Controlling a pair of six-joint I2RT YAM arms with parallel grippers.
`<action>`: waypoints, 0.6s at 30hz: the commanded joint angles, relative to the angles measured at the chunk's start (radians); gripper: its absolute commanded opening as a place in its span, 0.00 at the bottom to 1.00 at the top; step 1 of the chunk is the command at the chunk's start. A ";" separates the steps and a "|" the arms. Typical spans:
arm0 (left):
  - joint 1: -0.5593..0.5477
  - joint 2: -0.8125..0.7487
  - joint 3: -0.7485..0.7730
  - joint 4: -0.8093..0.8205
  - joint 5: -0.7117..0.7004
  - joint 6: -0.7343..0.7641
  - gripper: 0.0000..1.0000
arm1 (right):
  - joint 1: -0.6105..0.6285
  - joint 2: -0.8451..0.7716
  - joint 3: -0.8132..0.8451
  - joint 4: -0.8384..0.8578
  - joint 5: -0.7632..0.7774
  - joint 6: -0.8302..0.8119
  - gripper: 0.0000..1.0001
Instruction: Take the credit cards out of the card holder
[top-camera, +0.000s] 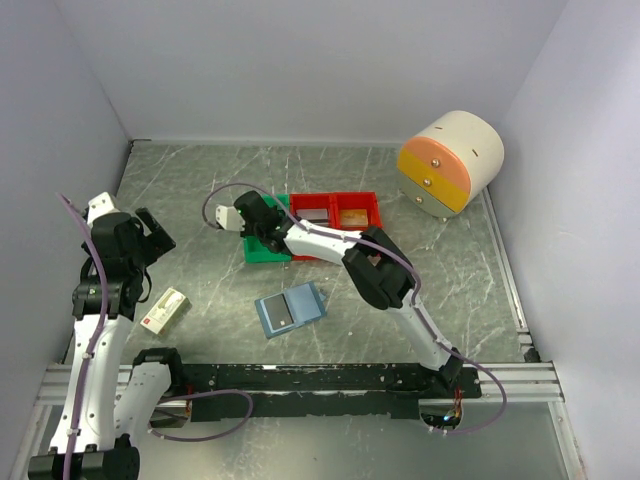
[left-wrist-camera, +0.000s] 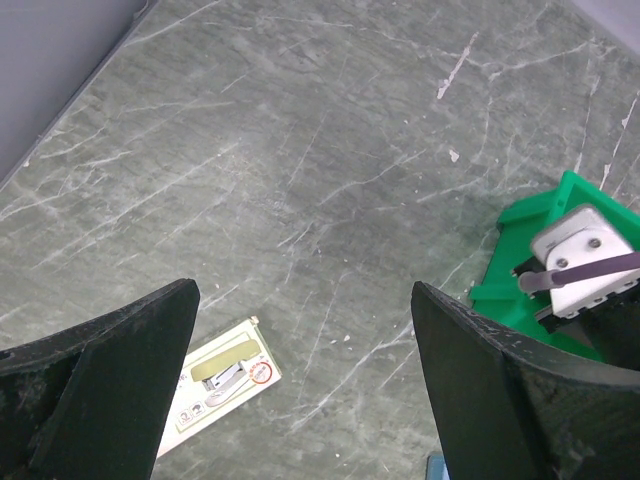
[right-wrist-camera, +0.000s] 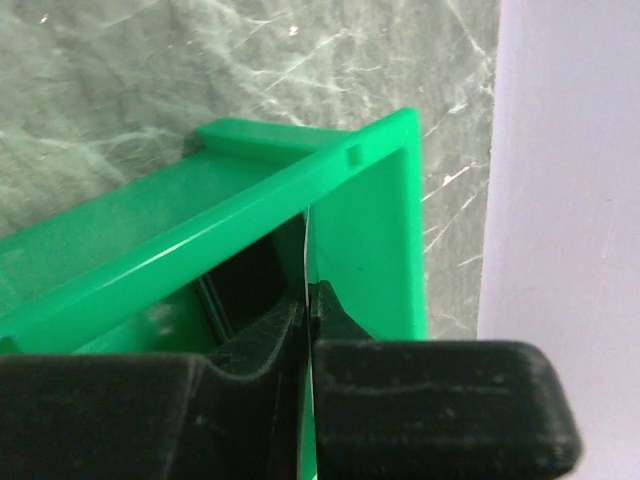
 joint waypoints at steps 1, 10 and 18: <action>0.012 -0.008 0.007 0.009 0.003 0.009 1.00 | -0.013 0.024 0.053 -0.048 0.022 0.024 0.03; 0.014 0.003 0.006 0.012 0.020 0.015 1.00 | -0.016 0.051 0.077 -0.071 0.006 0.029 0.06; 0.014 0.000 0.004 0.014 0.019 0.016 1.00 | -0.017 0.049 0.070 -0.066 0.014 0.029 0.15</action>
